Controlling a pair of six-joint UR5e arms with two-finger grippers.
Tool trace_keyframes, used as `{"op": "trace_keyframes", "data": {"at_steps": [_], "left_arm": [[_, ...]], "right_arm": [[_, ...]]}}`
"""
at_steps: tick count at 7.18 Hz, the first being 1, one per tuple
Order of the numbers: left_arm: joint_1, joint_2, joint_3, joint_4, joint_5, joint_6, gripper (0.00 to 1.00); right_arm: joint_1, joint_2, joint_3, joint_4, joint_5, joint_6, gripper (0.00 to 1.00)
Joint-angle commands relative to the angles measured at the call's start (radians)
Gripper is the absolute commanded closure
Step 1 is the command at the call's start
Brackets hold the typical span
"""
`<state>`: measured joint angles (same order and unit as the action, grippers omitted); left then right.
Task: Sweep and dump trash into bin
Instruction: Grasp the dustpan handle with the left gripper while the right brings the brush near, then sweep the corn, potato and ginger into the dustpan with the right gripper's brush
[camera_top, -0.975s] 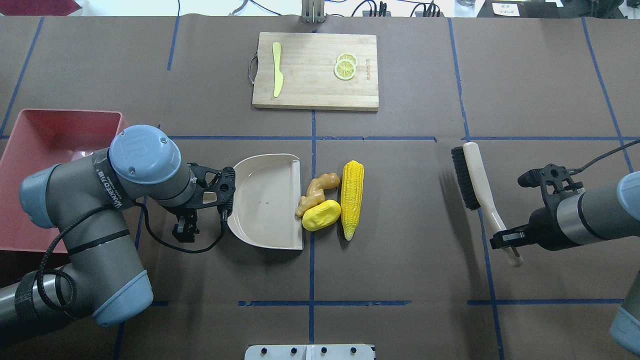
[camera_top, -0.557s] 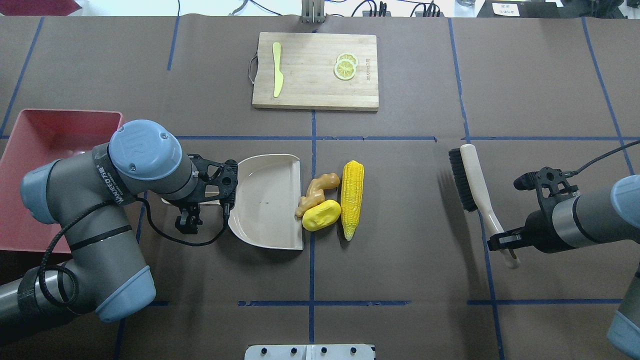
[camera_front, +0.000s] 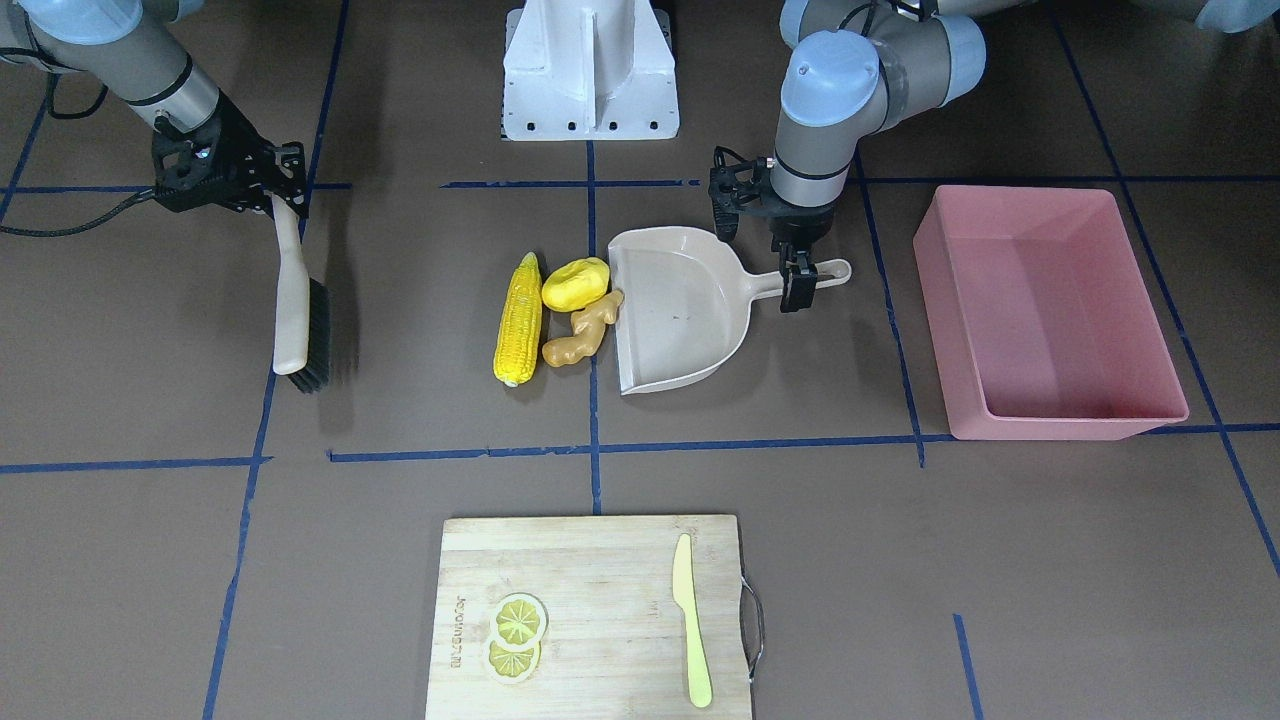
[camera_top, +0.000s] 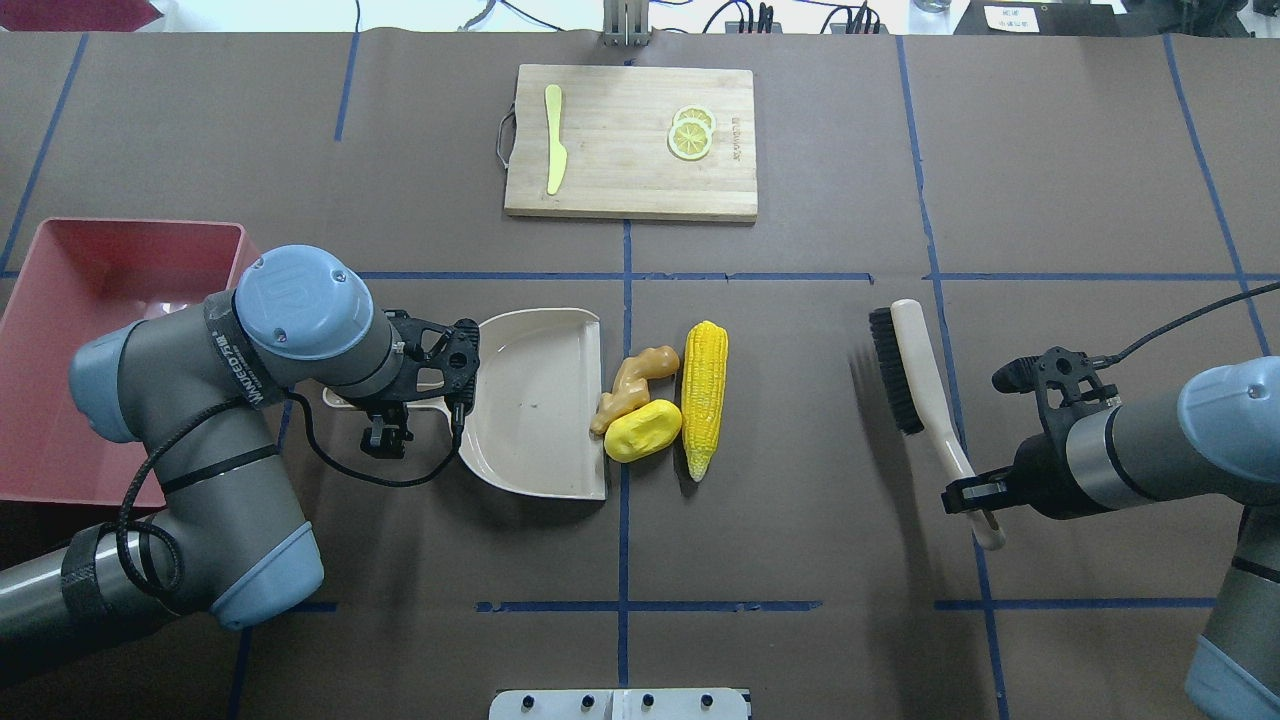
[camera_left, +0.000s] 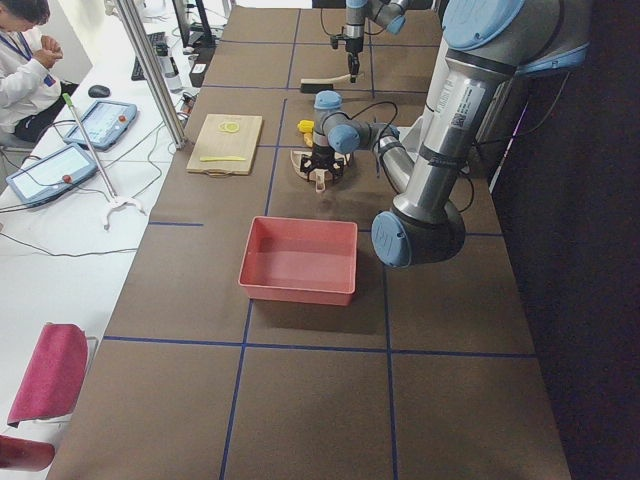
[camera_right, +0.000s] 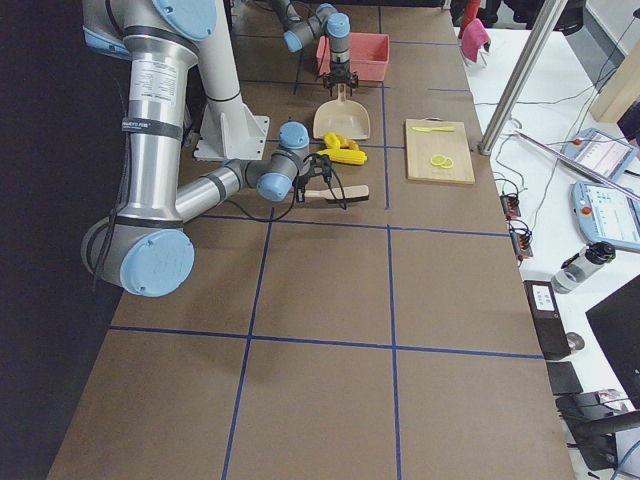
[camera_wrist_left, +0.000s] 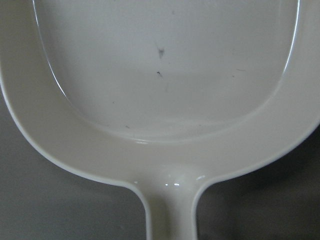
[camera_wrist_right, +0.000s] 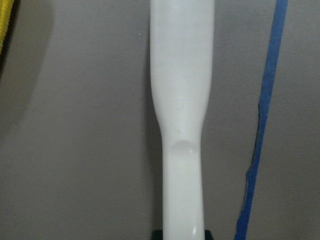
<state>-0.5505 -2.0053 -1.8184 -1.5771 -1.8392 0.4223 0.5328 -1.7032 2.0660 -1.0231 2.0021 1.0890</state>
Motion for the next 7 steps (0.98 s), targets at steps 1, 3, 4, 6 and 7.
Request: {"op": "trace_keyframes", "data": {"at_steps": [1, 3, 4, 6, 7], "left_arm": [[0.0, 0.0, 0.005, -0.003, 0.0, 0.0, 0.33], [0.0, 0.003, 0.007, -0.003, 0.003, 0.007, 0.49], [-0.002, 0.003, 0.005, -0.003, 0.005, 0.009, 0.58], [0.0, 0.0, 0.004, -0.003, 0.038, 0.01, 0.66], [0.0, 0.0, 0.005, -0.003, 0.038, 0.009, 0.68]], "right_arm": [[-0.026, 0.026, 0.0, -0.002, -0.002, 0.011, 0.97], [-0.074, 0.065, -0.003, -0.003, -0.008, 0.081, 0.97], [-0.098, 0.073, -0.006, -0.003, -0.028, 0.104, 0.97], [-0.114, 0.161, -0.006, -0.099, -0.042, 0.112, 0.97], [-0.119, 0.222, -0.003, -0.195, -0.048, 0.112, 0.97]]}}
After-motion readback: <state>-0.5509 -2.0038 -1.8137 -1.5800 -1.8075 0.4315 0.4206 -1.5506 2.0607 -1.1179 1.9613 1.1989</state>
